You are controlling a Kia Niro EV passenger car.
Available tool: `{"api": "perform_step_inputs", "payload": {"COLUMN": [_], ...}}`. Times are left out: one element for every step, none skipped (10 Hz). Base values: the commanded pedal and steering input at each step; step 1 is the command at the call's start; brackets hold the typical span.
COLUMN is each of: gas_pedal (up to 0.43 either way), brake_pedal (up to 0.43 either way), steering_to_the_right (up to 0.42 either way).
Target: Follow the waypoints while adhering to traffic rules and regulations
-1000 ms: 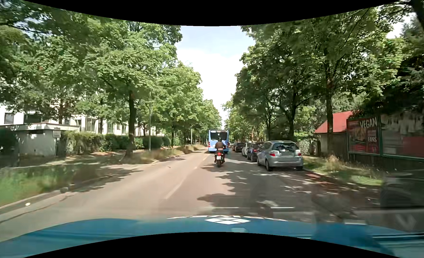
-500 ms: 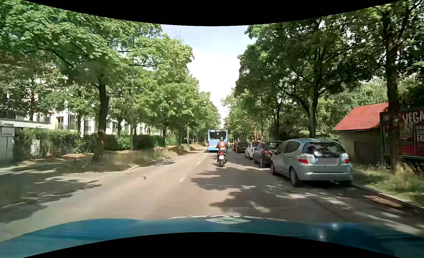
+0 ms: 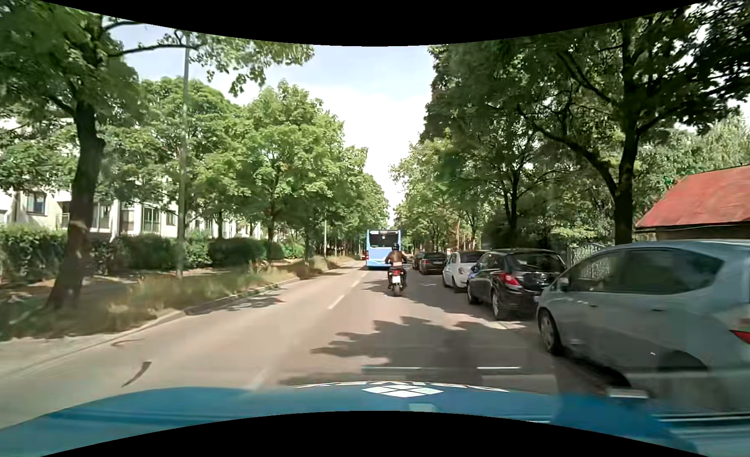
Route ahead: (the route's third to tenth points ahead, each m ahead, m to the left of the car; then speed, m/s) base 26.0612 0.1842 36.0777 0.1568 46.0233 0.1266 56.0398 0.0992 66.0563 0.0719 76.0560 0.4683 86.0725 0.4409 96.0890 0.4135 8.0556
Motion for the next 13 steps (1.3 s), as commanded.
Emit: {"api": "perform_step_inputs", "payload": {"gas_pedal": [0.008,0.020,0.028,0.028,0.028,0.028,0.028,0.039,0.039,0.067,0.067,0.067,0.067], "brake_pedal": [0.000,0.000,0.000,0.000,0.000,0.000,0.000,0.000,0.000,0.000,0.000,0.000,0.000], "steering_to_the_right": [0.003,0.003,0.003,0.003,0.003,0.003,0.003,0.003,0.003,0.003,0.002,0.002,0.002]}}
